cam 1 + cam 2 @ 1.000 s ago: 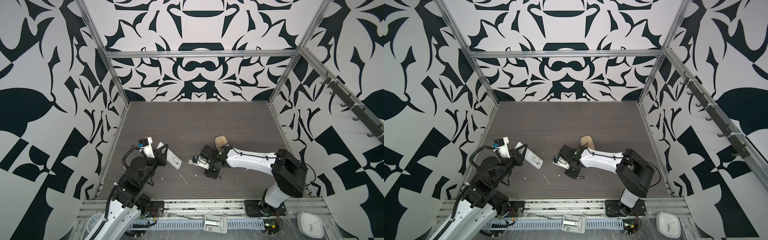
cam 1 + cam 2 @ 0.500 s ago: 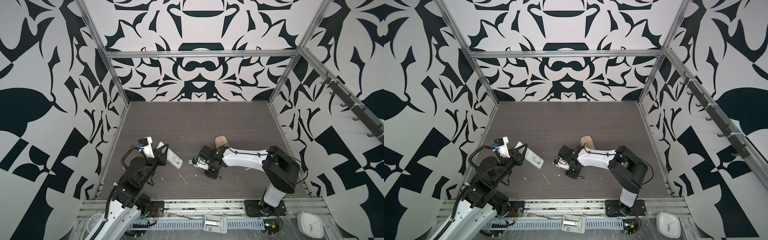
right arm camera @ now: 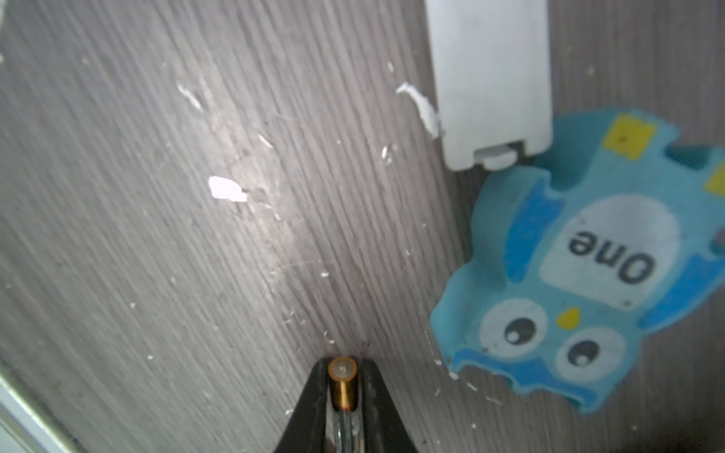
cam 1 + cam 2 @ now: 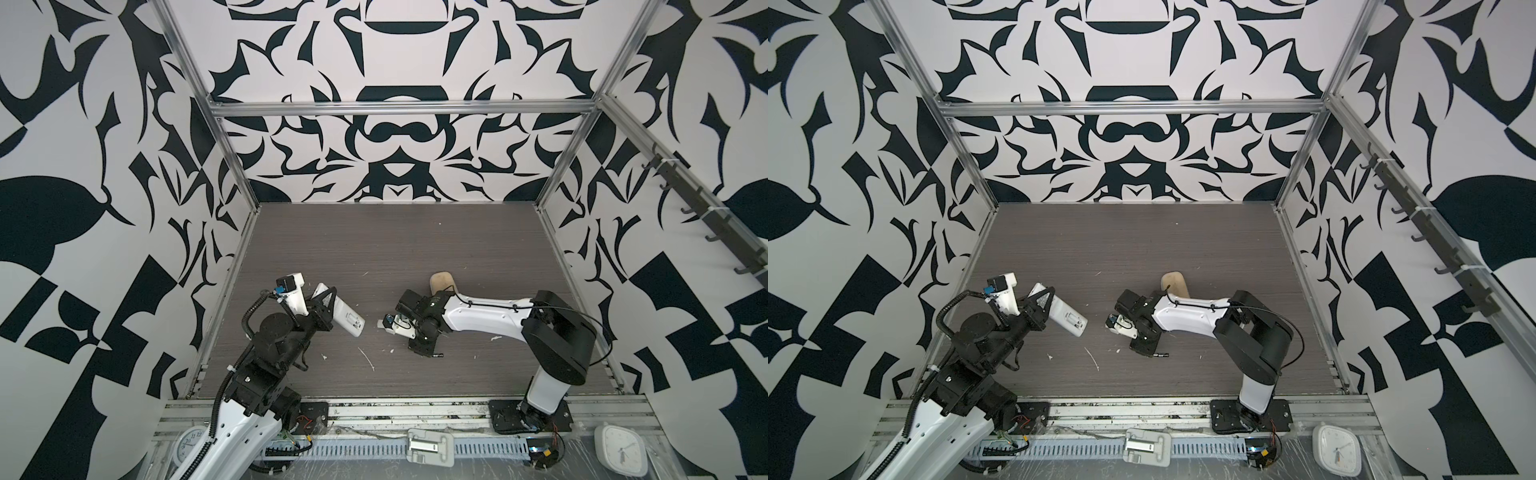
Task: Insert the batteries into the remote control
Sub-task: 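Lower the right gripper onto the nearer AA battery and grasp it, then lift the battery with the right gripper and bring it to the remote's compartment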
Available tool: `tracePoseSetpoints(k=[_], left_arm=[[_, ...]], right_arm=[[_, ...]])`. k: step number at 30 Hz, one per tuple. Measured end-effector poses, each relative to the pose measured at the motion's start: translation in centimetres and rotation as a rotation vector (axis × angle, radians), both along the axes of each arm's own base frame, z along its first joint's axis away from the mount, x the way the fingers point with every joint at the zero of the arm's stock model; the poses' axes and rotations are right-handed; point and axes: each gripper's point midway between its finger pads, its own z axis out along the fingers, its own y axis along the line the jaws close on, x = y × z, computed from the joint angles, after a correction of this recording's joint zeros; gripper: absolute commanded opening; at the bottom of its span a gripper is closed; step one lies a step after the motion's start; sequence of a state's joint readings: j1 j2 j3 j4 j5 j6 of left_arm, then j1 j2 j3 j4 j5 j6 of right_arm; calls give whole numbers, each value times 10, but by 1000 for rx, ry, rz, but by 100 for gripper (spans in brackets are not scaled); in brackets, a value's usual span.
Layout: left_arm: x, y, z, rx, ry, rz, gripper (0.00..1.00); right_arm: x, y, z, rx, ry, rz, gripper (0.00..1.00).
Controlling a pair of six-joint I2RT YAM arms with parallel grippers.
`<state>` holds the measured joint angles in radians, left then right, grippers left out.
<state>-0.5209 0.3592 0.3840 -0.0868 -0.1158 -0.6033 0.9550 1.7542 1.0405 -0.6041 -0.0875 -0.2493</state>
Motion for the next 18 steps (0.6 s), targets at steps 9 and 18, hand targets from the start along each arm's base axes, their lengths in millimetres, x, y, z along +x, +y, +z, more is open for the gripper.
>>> tracePoseSetpoints(k=[9, 18], left_arm=[[1, -1, -3, 4, -10, -3, 0], [6, -1, -7, -15, -33, 2, 0]], right_arm=[[3, 1, 1, 3, -10, -7, 0], [31, -4, 52, 92, -223, -101, 0]])
